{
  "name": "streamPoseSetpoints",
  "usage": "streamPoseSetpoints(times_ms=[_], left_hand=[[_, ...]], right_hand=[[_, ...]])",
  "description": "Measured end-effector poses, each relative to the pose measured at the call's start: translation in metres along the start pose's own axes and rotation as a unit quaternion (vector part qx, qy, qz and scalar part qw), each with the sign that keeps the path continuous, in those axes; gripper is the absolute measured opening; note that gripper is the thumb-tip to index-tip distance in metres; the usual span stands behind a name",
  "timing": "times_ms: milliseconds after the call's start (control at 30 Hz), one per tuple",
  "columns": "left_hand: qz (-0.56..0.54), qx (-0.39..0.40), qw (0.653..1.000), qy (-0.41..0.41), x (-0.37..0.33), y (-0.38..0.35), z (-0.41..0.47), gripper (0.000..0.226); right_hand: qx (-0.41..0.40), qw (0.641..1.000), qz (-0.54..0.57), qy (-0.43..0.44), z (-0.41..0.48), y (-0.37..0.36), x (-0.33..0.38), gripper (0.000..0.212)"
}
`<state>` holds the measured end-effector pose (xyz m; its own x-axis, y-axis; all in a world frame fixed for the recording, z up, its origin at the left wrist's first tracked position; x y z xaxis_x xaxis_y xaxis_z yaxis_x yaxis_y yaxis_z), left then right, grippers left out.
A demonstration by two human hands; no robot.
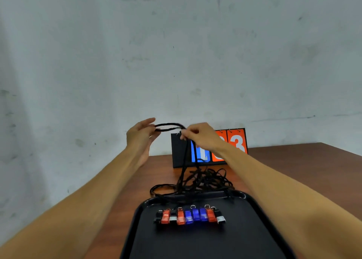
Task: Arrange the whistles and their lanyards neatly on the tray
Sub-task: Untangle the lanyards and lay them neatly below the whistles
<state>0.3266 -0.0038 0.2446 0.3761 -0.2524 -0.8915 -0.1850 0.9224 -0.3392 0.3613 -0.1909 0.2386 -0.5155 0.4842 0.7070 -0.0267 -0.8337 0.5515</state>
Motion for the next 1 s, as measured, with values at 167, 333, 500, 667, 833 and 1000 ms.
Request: streamPoseSetpoints(times_ms=[167, 333, 500, 667, 833, 1000], left_hand=[[0.237, 0.063, 0.966, 0.081, 0.034, 0.021, -0.010, 0.041], [0.378, 0.219, 0.898, 0.048, 0.040, 0.004, -0.030, 0.067], [0.378, 0.248, 0.891, -0.038, 0.044, -0.040, -0.035, 0.042], [0.412, 0.225, 0.882, -0.050, 0.061, -0.062, -0.030, 0.020], [0.354, 0.249, 0.901, 0.012, 0.074, -0.075, -0.027, 0.015], [0.399, 0.224, 0.887, -0.058, 0.058, -0.097, -0.016, 0.018]], right_hand=[[-0.097, 0.991, 0.094, -0.018, 0.008, 0.001, 0.016, 0.016], [-0.127, 0.971, 0.203, -0.018, 0.012, 0.007, 0.029, 0.009], [-0.137, 0.953, 0.267, -0.039, 0.001, 0.015, 0.030, 0.009], [-0.172, 0.903, 0.390, -0.057, -0.010, 0.048, 0.020, 0.006], [-0.240, 0.817, 0.517, -0.088, -0.024, 0.082, -0.016, 0.015], [-0.156, 0.897, 0.355, -0.214, -0.038, 0.085, -0.070, 0.013]])
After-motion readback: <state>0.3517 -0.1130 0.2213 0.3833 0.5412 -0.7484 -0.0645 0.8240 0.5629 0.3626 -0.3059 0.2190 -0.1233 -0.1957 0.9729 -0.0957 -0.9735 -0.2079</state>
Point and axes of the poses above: each hand's wrist, its own z-axis towards the middle knuckle, its own y-axis out of the back of the hand, x = y × z, the point moved 3 cm from there along z, towards the middle knuckle
